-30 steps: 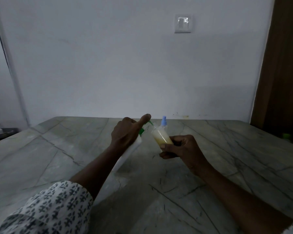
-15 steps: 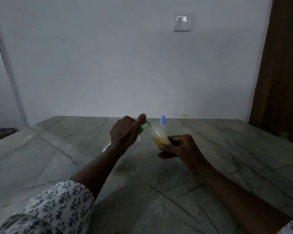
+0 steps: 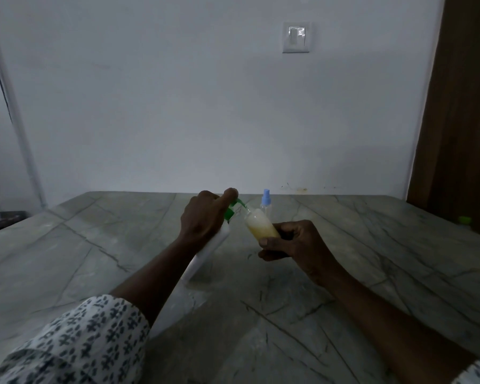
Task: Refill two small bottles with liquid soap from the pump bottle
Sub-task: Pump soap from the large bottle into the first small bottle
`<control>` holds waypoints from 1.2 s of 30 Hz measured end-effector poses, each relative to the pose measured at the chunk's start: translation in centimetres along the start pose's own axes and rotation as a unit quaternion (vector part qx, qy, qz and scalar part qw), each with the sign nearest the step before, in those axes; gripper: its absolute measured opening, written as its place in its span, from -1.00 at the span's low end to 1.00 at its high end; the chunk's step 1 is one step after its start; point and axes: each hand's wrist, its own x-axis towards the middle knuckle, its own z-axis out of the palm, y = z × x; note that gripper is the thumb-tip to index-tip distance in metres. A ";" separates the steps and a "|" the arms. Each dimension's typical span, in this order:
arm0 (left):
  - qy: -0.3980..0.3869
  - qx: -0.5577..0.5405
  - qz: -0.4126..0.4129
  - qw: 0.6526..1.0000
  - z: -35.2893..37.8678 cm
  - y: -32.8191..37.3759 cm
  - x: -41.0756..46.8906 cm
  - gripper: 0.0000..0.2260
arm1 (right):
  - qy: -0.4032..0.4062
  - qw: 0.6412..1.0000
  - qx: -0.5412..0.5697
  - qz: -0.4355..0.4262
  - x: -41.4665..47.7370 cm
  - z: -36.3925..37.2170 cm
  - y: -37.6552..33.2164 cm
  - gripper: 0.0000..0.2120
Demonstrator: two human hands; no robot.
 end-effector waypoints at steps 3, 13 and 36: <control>0.015 0.016 -0.001 1.000 0.1 -0.1 0.1 -0.28 | 0.000 1.000 0.004 0.000 0.0 0.0 0.1 -0.61; -0.043 -0.021 -0.020 0.999 -0.1 -0.4 0.3 -0.13 | 0.017 1.000 0.003 -0.017 0.0 0.1 -0.2 -0.67; -0.131 -0.166 -0.024 0.977 -0.9 0.8 -0.4 -0.45 | -0.033 0.995 0.091 0.027 -0.1 0.8 -0.2 -0.71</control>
